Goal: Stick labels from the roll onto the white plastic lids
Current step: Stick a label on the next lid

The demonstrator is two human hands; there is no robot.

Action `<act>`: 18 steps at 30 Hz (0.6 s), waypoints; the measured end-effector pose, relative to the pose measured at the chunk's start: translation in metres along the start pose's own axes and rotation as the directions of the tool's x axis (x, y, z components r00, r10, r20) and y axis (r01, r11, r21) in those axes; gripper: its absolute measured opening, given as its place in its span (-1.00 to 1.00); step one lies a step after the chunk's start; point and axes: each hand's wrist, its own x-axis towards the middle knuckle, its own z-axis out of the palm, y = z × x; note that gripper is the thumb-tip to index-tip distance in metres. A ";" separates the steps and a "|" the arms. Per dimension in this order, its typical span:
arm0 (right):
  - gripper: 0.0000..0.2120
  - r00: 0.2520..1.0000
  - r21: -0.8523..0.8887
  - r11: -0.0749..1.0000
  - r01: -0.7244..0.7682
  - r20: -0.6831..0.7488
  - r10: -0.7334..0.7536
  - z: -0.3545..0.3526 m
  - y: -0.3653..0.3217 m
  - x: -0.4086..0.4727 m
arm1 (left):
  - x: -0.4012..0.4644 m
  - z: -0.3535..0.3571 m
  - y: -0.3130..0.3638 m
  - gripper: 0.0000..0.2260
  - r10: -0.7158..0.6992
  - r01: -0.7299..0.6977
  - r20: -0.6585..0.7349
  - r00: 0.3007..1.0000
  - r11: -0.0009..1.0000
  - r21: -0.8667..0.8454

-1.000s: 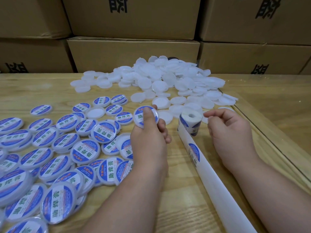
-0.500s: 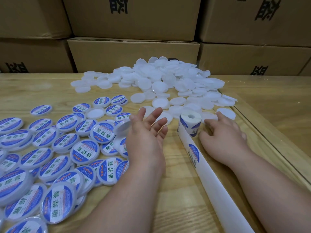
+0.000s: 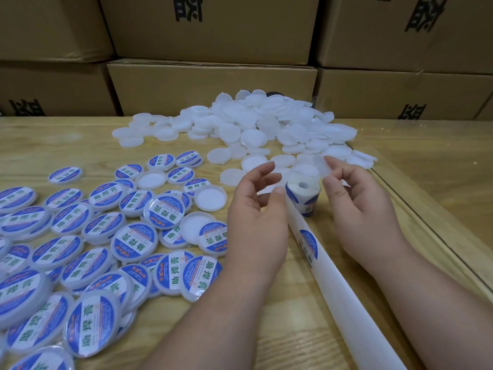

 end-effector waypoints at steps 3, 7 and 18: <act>-0.91 0.990 0.075 0.993 0.094 0.094 -0.101 0.006 -0.004 -0.006 | -0.003 -0.002 0.002 -0.50 0.035 -0.039 0.062 0.997 0.997 0.059; -0.90 0.975 0.067 0.976 0.206 0.076 -0.211 0.006 -0.010 -0.007 | -0.004 0.000 0.004 -0.42 0.048 -0.062 0.123 0.991 0.992 0.108; -0.96 0.974 0.075 0.972 0.225 0.019 -0.227 0.006 -0.015 -0.012 | -0.004 0.000 0.004 -0.94 0.091 -0.093 0.037 0.995 0.994 0.060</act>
